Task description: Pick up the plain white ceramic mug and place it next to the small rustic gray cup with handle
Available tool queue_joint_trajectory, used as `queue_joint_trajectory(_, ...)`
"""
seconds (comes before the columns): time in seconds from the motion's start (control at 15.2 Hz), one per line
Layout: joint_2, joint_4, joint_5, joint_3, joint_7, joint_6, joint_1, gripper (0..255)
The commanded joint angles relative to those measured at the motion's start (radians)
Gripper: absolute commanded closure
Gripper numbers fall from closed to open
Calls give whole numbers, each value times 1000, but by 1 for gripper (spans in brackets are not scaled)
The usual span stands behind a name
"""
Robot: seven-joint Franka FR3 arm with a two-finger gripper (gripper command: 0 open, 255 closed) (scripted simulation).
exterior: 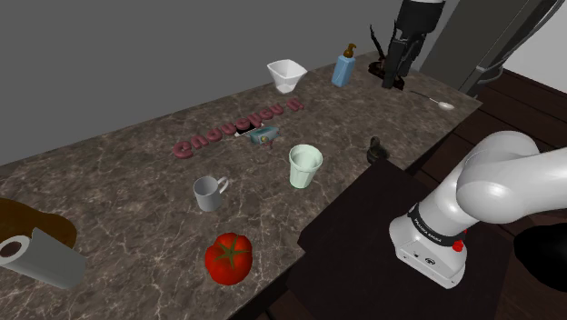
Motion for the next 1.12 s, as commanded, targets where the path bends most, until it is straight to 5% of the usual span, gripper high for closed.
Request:
queue_joint_trajectory(0.0, 0, 0, 0, 0, 0, 0, 0, 0)
queue_joint_trajectory(1.06, 423, 11, 119, 214, 223, 403, 105, 0)
